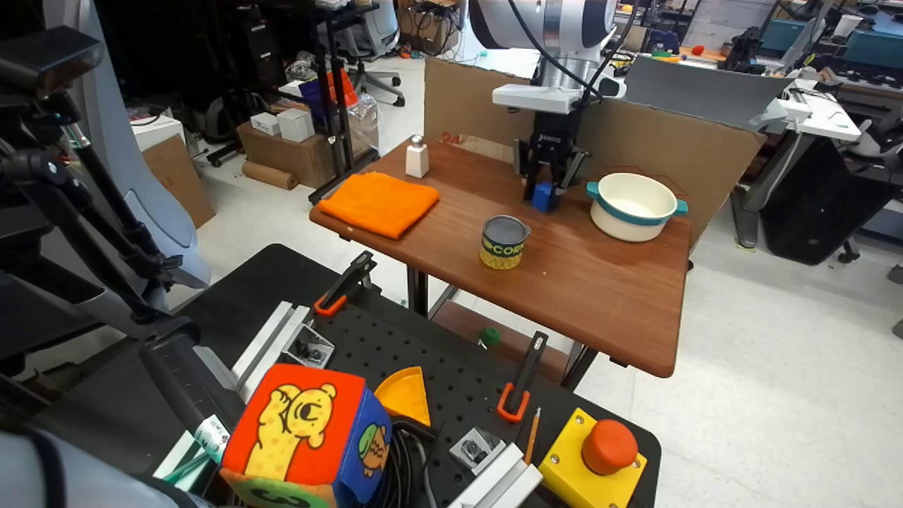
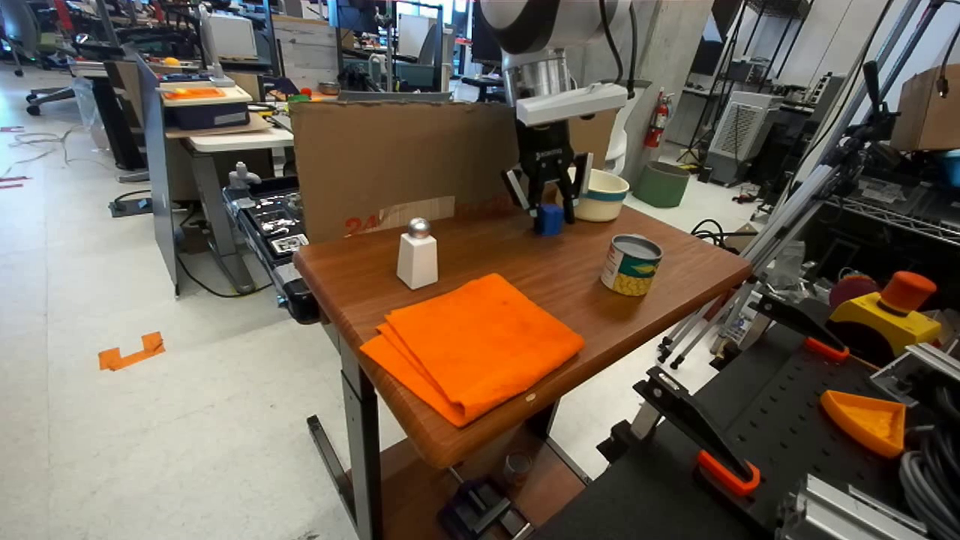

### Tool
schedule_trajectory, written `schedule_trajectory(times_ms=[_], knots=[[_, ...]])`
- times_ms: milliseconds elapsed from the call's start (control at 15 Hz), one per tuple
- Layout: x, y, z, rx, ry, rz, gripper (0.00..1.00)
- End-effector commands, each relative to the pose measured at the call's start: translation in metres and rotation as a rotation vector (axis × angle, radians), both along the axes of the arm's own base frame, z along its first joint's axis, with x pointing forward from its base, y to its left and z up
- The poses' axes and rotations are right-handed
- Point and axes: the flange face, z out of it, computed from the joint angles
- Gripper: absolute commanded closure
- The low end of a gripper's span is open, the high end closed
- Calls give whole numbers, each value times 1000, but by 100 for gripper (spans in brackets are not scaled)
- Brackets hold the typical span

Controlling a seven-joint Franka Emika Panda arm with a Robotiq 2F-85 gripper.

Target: Pick up the blue object on the table and put it in the pot

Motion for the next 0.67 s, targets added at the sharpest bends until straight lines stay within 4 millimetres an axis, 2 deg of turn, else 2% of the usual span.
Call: schedule_trajectory(times_ms=[0, 67, 200, 333, 467, 600], knots=[[9, 1, 2, -41, 22, 8, 78], [8, 2, 6, -38, 34, 16, 84], [5, 10, 22, -11, 56, 49, 84], [-3, 23, 53, 50, 66, 120, 84], [-12, 33, 96, 116, 34, 214, 84], [-19, 29, 137, 170, -11, 279, 84]])
